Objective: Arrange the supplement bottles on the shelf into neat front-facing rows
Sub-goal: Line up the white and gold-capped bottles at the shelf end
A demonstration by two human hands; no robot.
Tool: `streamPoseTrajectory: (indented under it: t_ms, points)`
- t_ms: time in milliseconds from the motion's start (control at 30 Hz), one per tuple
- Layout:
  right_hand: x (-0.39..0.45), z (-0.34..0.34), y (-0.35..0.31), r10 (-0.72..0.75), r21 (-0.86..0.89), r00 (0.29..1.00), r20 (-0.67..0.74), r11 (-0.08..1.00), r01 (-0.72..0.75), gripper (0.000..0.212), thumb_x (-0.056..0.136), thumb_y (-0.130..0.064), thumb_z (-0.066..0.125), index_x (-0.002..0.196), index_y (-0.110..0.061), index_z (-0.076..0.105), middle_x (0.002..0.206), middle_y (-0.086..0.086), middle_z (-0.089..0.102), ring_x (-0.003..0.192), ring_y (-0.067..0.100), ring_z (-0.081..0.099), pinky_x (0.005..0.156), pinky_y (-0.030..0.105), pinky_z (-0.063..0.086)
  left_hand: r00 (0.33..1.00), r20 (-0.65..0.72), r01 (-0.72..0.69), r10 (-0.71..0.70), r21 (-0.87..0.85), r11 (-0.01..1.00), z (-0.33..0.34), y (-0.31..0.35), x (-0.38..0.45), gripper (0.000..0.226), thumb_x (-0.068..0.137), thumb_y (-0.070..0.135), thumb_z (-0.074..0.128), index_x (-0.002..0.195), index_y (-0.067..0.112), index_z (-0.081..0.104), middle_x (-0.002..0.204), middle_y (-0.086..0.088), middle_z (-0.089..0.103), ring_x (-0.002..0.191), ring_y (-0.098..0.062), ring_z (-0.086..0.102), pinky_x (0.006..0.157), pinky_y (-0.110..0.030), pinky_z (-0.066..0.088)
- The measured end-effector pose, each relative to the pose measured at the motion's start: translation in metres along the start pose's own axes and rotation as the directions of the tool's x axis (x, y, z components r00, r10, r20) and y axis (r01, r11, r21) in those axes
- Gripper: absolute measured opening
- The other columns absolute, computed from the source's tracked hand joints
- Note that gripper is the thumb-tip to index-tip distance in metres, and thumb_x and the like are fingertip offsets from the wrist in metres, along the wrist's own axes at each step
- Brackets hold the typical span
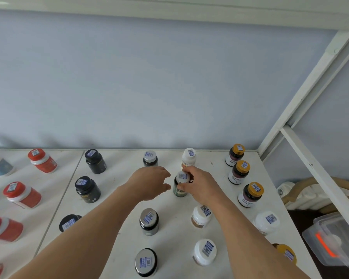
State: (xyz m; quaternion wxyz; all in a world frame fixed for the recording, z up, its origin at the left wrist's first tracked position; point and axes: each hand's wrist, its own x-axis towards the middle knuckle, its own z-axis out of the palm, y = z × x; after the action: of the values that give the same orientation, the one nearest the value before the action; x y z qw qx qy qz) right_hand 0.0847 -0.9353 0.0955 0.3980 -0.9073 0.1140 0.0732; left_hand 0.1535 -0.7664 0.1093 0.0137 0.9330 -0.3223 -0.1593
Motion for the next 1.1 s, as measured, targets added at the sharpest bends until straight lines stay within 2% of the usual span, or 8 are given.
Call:
streamPoseTrajectory:
  t_ms: [167, 467, 600, 800, 1100]
  points:
    - [0.0, 0.014, -0.01, -0.044, -0.021, 0.999, -0.003, 0.999, 0.043, 0.041, 0.081, -0.03, 0.074, 0.118, -0.024, 0.057, 0.105, -0.005, 0.063, 0.095, 0.013, 0.059, 0.08, 0.024, 0.046, 0.998, -0.014, 0.065, -0.065, -0.005, 0.998, 0.004, -0.018, -0.014, 0.047, 0.095, 0.049, 0.045, 0.139, 0.032, 0.045, 0.144, 0.012, 0.046, 0.127, -0.016, 0.049, 0.098, -0.034, 0.043]
    - [0.005, 0.017, -0.026, -0.1, -0.063, 0.995, 0.028, 0.993, 0.102, 0.042, 0.08, -0.031, 0.075, 0.117, -0.024, 0.057, 0.102, -0.005, 0.061, 0.094, 0.015, 0.058, 0.077, 0.026, 0.045, 0.987, -0.064, 0.142, -0.145, -0.041, 0.989, 0.005, -0.038, -0.034, 0.046, 0.095, 0.051, 0.045, 0.137, 0.032, 0.047, 0.142, 0.014, 0.047, 0.126, -0.014, 0.048, 0.097, -0.034, 0.044]
    - [0.007, 0.024, -0.043, -0.103, -0.048, 0.994, 0.033, 0.993, 0.104, 0.042, 0.08, -0.03, 0.075, 0.117, -0.023, 0.057, 0.101, -0.007, 0.061, 0.095, 0.014, 0.058, 0.081, 0.027, 0.047, 0.989, -0.077, 0.127, -0.129, -0.029, 0.992, 0.0, -0.046, -0.037, 0.046, 0.095, 0.05, 0.045, 0.138, 0.034, 0.046, 0.141, 0.014, 0.047, 0.126, -0.015, 0.049, 0.096, -0.033, 0.044]
    - [0.008, 0.042, -0.061, -0.082, -0.023, 0.997, 0.001, 0.996, 0.082, 0.04, 0.08, -0.028, 0.075, 0.115, -0.024, 0.058, 0.098, -0.011, 0.06, 0.092, 0.011, 0.057, 0.075, 0.023, 0.042, 0.995, -0.07, 0.074, -0.074, 0.001, 0.997, -0.007, -0.068, -0.041, 0.044, 0.096, 0.049, 0.044, 0.136, 0.031, 0.048, 0.139, 0.012, 0.05, 0.124, -0.015, 0.051, 0.094, -0.035, 0.046]
    - [0.006, 0.073, -0.065, -0.019, -0.045, 0.999, -0.047, 0.999, 0.017, 0.045, 0.078, -0.031, 0.076, 0.119, -0.023, 0.058, 0.104, -0.007, 0.064, 0.095, 0.013, 0.06, 0.084, 0.028, 0.048, 0.998, -0.055, 0.011, -0.011, 0.004, 1.0, -0.002, -0.082, -0.043, 0.046, 0.096, 0.049, 0.043, 0.138, 0.03, 0.046, 0.14, 0.011, 0.049, 0.125, -0.016, 0.049, 0.094, -0.034, 0.044]
